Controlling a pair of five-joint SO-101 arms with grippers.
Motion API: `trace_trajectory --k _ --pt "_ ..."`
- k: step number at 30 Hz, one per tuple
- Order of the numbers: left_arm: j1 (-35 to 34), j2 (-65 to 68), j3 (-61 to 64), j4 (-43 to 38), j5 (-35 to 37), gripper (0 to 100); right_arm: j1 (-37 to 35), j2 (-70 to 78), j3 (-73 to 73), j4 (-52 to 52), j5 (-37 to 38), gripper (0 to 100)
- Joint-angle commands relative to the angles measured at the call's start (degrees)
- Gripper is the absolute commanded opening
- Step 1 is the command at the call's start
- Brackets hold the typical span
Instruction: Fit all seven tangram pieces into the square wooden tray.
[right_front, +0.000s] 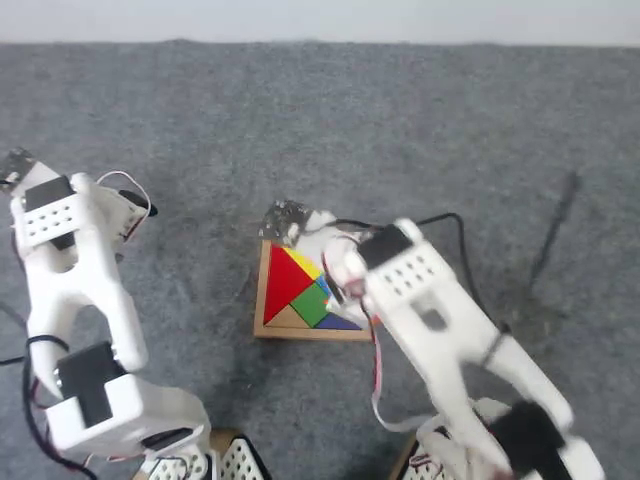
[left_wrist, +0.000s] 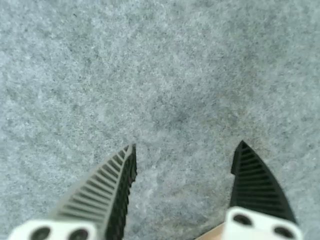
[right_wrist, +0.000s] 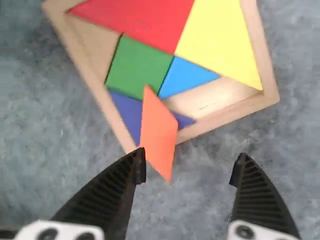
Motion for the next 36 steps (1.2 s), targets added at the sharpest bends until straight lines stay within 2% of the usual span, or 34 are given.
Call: trace_trajectory --k 1,6,11,16,23,30,36 --pt "0.4 -0.8 -0.6 -0.7 -0.8 29 -0.8 -12.0 8.7 -0.4 6.9 26.7" --pt "0.4 -0.8 -0.7 -0.7 -0.8 29 -4.5 -20.0 24.5 -6.0 14.0 27.5" --pt "0.4 -0.7 -0.7 -0.7 -0.8 29 -8.2 -20.4 30.6 -11.6 15.5 37.0" --pt "0.0 -0.9 -0.9 -0.8 -0.8 29 -8.4 -20.4 31.6 -16.3 15.5 34.7" --pt "0.0 -0.4 -2.4 -0.7 -2.3 29 -8.5 -19.8 32.3 -17.3 18.2 33.9" --pt "0.1 -0.4 -2.4 -0.8 -3.6 29 -8.2 -12.1 34.3 -22.5 20.3 33.9" --pt "0.3 -0.4 -2.4 -0.8 -3.5 29 -8.2 -10.8 33.7 -22.6 20.8 33.9"
